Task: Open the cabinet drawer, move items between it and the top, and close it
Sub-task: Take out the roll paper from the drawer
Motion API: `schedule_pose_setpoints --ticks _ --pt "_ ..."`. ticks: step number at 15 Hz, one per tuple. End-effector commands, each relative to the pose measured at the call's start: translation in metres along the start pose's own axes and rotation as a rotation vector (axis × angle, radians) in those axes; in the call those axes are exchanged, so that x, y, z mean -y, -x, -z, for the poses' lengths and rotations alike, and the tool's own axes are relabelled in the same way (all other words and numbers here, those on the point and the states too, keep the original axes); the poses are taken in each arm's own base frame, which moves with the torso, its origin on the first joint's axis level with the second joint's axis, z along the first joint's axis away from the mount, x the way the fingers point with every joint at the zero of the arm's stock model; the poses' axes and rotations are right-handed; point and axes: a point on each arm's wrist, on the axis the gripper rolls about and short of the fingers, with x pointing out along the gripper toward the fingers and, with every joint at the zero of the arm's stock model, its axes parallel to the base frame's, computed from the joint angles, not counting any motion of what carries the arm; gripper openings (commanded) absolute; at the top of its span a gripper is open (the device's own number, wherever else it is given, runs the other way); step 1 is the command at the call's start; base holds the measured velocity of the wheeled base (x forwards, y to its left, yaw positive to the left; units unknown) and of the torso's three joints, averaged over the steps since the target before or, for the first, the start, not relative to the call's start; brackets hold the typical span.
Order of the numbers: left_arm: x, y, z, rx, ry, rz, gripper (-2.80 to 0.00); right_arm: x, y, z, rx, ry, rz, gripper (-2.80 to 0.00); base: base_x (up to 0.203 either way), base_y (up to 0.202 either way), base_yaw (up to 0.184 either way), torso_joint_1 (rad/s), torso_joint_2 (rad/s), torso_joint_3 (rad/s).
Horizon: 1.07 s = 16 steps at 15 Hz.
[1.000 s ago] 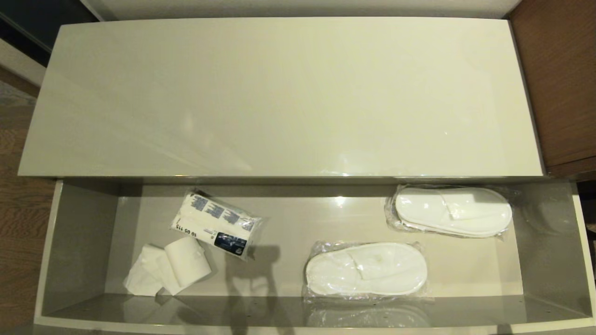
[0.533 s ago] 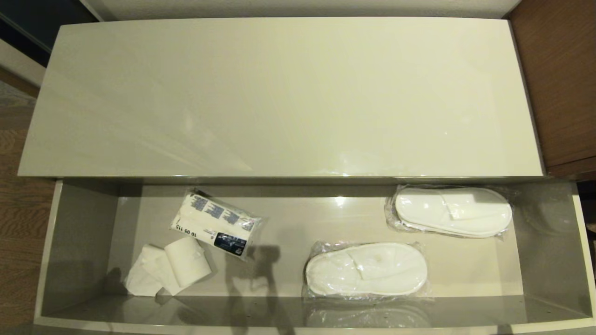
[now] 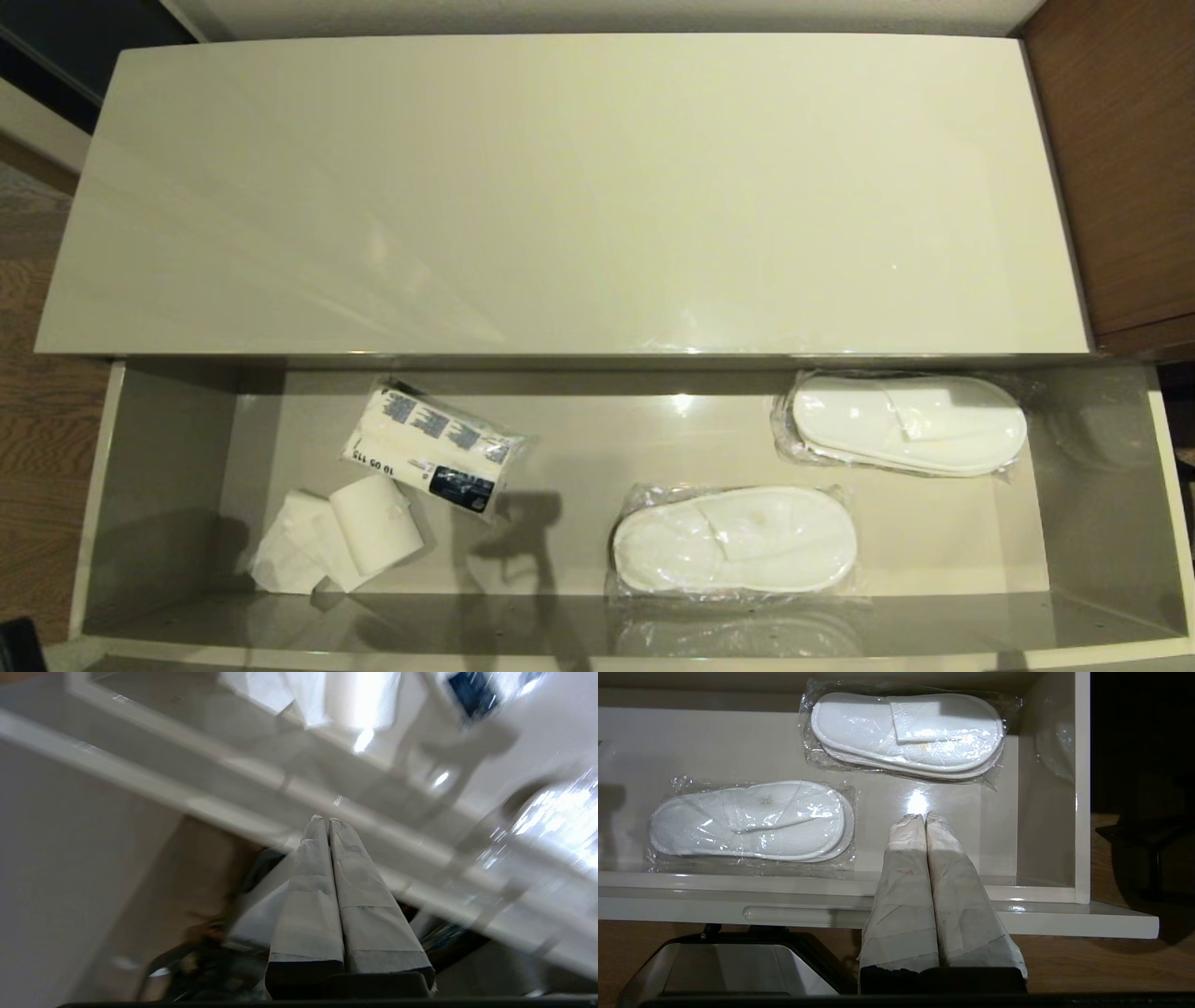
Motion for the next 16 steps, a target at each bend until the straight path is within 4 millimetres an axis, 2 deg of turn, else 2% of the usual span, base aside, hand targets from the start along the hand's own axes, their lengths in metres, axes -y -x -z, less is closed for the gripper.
schedule_pose_setpoints --ticks 1,3,10,13,14,16 --pt "0.007 -0.026 -0.011 0.01 0.046 0.023 -2.8 0.0 0.0 0.0 -0.003 0.001 0.001 -2.8 0.0 0.0 0.0 0.0 0.0 0.0" --pt "0.011 -0.033 -0.016 -0.027 0.06 0.079 -2.8 0.0 0.0 0.0 -0.003 0.003 -0.002 -2.8 0.0 0.0 0.0 0.0 0.0 0.0" --pt "0.018 -0.056 -0.028 -0.08 0.143 0.058 -2.8 0.0 0.0 0.0 0.0 0.004 -0.002 -2.8 0.0 0.0 0.0 0.0 0.0 0.0" --pt "0.024 -0.062 -0.037 -0.028 0.117 0.104 -2.8 0.0 0.0 0.0 -0.001 0.003 -0.004 -2.8 0.0 0.0 0.0 0.0 0.0 0.0" --pt "0.029 -0.059 -0.041 -0.011 0.041 0.135 -2.8 0.0 0.0 0.0 -0.001 0.003 -0.002 -2.8 0.0 0.0 0.0 0.0 0.0 0.0" --pt "0.03 -0.063 -0.04 -0.03 0.001 0.135 -2.8 0.0 0.0 0.0 -0.001 0.001 -0.001 -2.8 0.0 0.0 0.0 0.0 0.0 0.0"
